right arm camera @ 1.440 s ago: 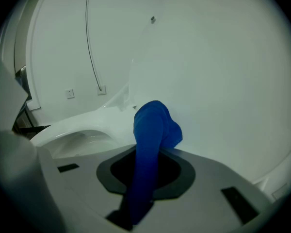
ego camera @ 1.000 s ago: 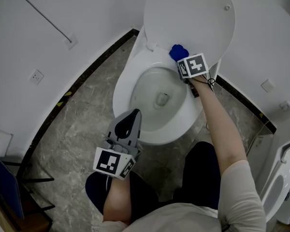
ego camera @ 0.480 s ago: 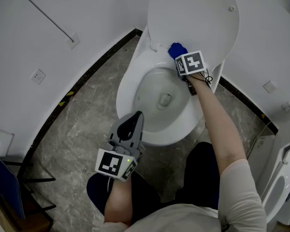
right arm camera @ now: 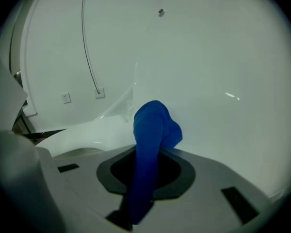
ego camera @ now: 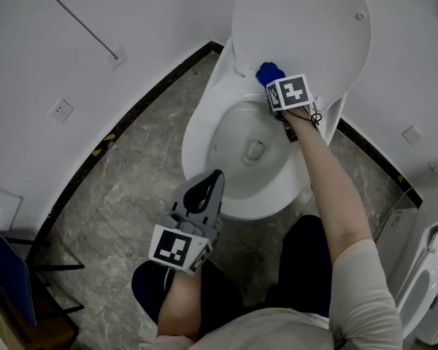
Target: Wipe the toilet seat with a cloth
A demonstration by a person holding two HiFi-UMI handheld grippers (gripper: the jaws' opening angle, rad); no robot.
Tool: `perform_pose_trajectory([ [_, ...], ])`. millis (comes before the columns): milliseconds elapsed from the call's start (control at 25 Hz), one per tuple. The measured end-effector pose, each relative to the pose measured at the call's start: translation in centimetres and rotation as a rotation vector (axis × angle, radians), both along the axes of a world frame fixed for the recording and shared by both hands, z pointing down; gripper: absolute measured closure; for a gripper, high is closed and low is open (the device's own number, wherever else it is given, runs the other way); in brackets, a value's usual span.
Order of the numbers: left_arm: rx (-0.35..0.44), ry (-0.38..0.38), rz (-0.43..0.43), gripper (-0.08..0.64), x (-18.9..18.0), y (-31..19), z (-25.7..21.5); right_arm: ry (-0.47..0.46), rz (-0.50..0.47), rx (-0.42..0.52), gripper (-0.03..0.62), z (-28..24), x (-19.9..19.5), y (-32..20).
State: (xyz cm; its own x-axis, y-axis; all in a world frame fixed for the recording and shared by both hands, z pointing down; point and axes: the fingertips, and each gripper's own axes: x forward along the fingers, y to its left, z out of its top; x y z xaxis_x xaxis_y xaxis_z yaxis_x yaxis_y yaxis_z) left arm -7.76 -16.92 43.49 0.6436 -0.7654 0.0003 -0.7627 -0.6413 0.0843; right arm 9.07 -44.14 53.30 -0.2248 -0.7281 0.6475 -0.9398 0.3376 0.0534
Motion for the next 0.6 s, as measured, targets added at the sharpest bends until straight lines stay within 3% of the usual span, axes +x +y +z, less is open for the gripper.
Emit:
perform_pose_trajectory([
  [400,-0.007,0.005,0.003,0.552,0.0,0.0,0.1,0.026,0.009,-0.018,0.531,0.1,-1.4,-0.5],
  [600,0.014,-0.067,-0.007,0.552,0.3,0.1,0.1,0.032,0.001,-0.018,0.531,0.0,-1.7,-0.4],
])
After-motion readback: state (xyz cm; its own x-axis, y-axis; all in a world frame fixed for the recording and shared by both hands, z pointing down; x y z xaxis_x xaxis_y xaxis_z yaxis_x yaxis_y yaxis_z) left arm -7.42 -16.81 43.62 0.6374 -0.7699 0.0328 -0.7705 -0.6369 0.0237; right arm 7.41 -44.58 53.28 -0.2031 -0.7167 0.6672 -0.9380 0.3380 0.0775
